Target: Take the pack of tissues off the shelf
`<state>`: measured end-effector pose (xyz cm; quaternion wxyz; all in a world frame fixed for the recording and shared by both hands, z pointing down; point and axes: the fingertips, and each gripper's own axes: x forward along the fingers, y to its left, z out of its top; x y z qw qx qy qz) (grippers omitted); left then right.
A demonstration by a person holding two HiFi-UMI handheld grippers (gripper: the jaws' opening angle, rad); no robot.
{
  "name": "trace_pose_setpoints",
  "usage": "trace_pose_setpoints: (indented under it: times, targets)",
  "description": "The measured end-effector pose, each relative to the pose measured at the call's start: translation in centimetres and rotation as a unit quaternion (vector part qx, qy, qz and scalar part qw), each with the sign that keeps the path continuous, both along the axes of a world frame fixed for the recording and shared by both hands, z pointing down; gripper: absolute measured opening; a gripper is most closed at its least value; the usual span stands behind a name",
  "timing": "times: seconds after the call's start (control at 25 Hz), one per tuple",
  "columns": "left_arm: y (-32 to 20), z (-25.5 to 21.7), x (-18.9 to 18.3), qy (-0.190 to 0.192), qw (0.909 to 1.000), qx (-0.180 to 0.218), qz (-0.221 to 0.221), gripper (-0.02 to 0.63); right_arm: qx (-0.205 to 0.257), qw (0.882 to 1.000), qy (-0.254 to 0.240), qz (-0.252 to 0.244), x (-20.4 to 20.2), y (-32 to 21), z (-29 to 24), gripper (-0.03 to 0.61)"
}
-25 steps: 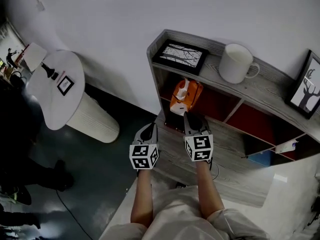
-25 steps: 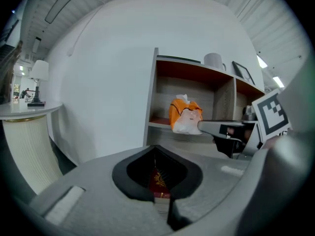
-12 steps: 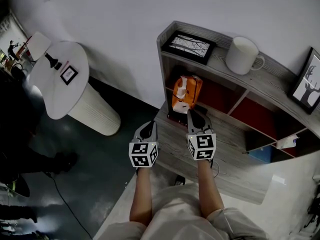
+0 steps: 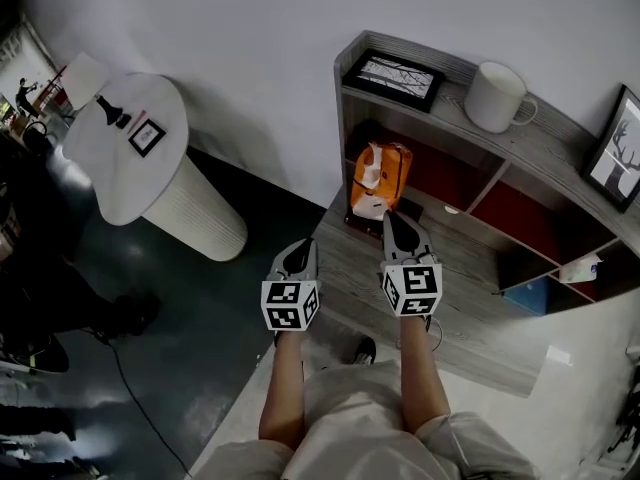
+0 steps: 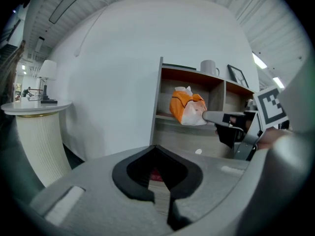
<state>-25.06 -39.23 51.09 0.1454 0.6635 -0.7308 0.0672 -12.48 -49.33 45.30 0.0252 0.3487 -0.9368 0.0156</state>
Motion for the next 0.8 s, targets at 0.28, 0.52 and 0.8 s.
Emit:
trace_pose_setpoints:
  times: [0.28,0.52,0.8]
  targets:
    - [2.5,-1.3,-1.4,-0.004,1.0000,0.003,0.007,0.010,-0.004,1.000,-0.017,0.006,-0.3,3.0,-0.7,0.017]
    - [4.7,-1.3,-1.8,-0.004,0.9998,-0.003,0.021,0.009,-0.008,1.000,-0.017,0.011,-0.7,6.0,-0.8,0.017]
    - [6.9,-0.2,-0.7,0.016,0.9991,-0.007,0.039,0.009,-0.023,1.000,-0.002,0.020,0.2,9.5,0.5,0.018]
